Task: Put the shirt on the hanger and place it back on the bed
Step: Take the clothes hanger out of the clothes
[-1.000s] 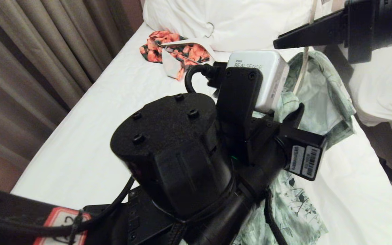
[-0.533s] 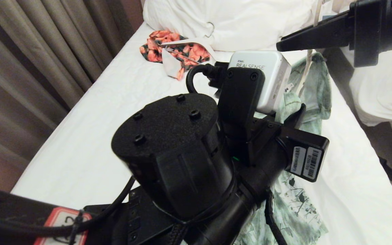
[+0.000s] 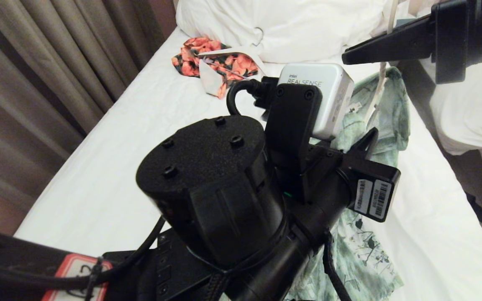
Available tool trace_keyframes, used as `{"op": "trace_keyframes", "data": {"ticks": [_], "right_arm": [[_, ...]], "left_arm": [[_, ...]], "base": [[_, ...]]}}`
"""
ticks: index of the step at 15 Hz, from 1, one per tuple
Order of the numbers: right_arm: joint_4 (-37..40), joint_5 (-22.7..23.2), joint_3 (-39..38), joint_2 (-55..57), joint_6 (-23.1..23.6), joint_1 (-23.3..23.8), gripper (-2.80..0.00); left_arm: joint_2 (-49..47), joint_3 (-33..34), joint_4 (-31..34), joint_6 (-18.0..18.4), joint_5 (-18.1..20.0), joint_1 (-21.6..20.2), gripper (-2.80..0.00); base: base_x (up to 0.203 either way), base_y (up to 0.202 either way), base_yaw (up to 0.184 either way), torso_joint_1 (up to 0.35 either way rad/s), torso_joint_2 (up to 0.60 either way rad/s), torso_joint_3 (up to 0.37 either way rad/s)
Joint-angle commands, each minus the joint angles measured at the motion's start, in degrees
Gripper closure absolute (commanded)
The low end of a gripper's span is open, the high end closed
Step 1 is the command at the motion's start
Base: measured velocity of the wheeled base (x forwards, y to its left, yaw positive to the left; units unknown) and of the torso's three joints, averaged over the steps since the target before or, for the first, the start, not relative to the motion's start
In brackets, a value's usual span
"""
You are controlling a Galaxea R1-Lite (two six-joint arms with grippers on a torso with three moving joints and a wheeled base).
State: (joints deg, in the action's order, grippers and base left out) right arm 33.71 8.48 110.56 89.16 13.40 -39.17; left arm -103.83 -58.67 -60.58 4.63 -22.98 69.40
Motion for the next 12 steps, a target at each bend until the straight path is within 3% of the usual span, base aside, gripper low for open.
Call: {"op": "trace_keyframes", "data": {"ticks": [1,6,12], "right_arm": [[-0.05,-0.05,0.01,-0.13,0.14,-0.03,0.00],[-0.66,-0.49,0.10,-0.39,-0.04,0.14,0.00],[-6.72,-5.06,-1.49,-0.04,-3.11,0.85,0.00]], "left_arm": [[-0.06,0.14,-0.16,0.11,-0.14,0.03,-2.80],[0.03,0.58,-0.24,0.20,-0.14,-0.14,-2.80],[4.90,2.16,-0.55,1.46,1.09,-1.80,-2.80]], "base": [[0.000,0.000,0.000,0.000,0.00,0.000],[0.000,0.000,0.000,0.000,0.00,0.000],[0.000,0.000,0.000,0.000,0.00,0.000]]}}
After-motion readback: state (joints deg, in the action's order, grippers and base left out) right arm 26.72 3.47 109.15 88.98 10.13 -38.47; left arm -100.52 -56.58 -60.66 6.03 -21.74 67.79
